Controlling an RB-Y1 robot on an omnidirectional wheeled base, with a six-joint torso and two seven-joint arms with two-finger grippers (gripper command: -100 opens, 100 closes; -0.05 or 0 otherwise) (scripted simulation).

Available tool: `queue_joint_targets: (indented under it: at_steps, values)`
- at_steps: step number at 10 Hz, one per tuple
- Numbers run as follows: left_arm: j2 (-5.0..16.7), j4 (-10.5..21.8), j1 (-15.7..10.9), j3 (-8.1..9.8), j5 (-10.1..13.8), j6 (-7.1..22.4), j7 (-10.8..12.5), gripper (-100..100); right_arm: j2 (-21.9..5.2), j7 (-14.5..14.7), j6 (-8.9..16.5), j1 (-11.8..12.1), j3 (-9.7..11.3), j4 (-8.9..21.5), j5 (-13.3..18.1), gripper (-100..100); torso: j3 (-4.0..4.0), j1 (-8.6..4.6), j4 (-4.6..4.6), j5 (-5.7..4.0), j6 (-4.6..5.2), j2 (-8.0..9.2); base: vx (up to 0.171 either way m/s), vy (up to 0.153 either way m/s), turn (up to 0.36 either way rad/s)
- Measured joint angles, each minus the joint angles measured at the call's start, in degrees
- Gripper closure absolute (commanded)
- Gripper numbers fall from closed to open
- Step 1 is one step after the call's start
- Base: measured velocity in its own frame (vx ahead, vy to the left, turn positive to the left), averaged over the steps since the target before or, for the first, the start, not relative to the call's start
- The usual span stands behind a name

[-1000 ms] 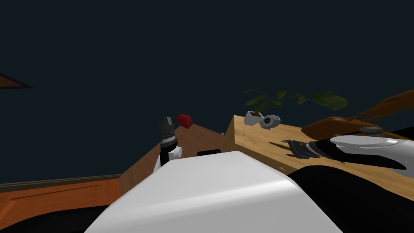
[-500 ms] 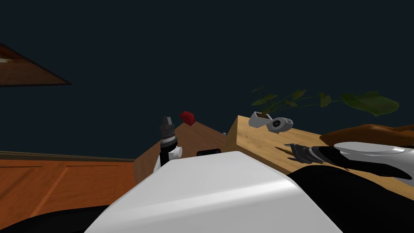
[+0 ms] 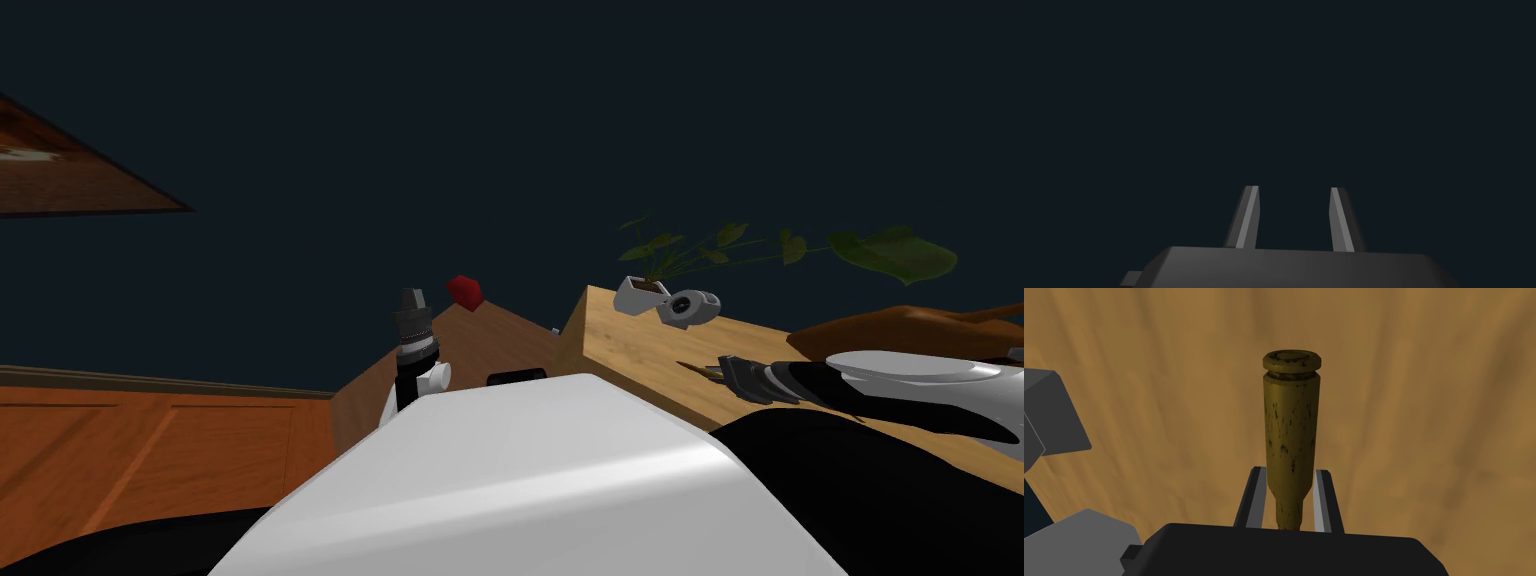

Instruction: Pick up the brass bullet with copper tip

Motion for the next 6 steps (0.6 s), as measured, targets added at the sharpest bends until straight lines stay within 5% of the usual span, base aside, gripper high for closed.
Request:
queue_joint_targets:
  at_steps: [1,2,5,6]
  values:
    - [0.0,0.0,0.0,0.00,0.0,0.0,0.0,0,0.0,0.0,0.0,0.0,0.0,0.0,0.0,0,0.00,0.00,0.00,0.00,0.00,0.00,0.000,0.000,0.000]
    - [0.0,0.0,0.0,0.00,0.0,0.0,0.0,0,0.0,0.0,0.0,0.0,0.0,0.0,0.0,100,0.00,0.00,0.00,0.00,0.00,-0.01,0.046,0.023,-0.191]
    - [0.0,0.0,0.0,0.00,0.0,0.0,0.0,0,-2.6,0.8,-0.4,1.9,-1.7,-1.9,-0.9,100,-0.15,0.19,-0.06,0.06,0.11,-0.26,0.074,0.031,-0.207]
    - [0.0,0.0,0.0,0.00,0.0,0.0,0.0,0,-2.7,0.9,-0.5,2.0,-1.8,-2.0,-0.9,0,-0.11,0.11,-0.04,0.02,0.00,-0.17,0.000,0.000,0.000]
